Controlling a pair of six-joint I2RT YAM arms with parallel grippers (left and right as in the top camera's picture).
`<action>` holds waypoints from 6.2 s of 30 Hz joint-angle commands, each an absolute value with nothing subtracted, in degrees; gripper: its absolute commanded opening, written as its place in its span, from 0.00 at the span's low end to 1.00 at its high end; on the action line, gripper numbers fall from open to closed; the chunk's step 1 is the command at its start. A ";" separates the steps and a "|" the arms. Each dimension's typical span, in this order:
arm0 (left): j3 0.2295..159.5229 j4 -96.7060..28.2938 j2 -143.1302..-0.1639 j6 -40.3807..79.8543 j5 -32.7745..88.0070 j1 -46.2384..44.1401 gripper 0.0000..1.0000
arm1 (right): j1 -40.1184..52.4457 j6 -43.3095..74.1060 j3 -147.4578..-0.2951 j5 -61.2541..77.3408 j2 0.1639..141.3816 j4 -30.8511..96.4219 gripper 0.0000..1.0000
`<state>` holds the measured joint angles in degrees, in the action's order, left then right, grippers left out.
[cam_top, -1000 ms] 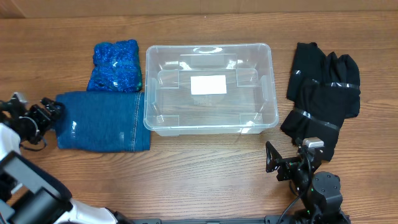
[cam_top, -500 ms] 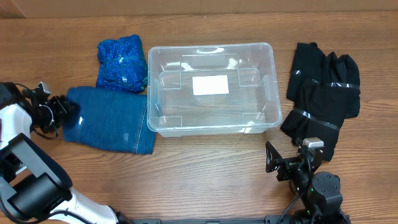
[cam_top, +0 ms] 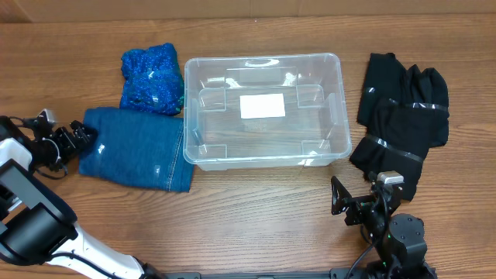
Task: Pack container
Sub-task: 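Lift the denim and lower it into the right side of the clear bin, then grasp the sparkly blue-green bundle with the left gripper, then place the sparkly bundle into the bin beside the denim and release, then withdraw the left gripper and grasp a black bundle with the right gripper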
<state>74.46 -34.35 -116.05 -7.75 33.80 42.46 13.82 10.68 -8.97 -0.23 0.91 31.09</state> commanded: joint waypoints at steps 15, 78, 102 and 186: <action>90.48 -52.75 -86.74 18.35 49.21 36.01 0.04 | 13.74 10.63 -8.43 -0.30 0.40 31.14 1.00; 94.91 -30.00 -112.62 16.23 55.66 15.03 0.04 | 13.74 10.63 -8.43 -0.30 0.43 31.14 1.00; 95.02 -45.78 -111.50 32.08 17.98 -19.88 0.72 | 13.74 10.63 -8.40 -0.30 0.40 31.14 1.00; 104.31 -79.55 -81.91 13.26 -3.55 5.98 1.00 | -31.05 13.82 -67.72 9.10 82.70 60.36 1.00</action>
<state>104.09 -79.72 -81.71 14.37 -2.87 5.76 -26.98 16.01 -69.28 6.50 78.61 61.39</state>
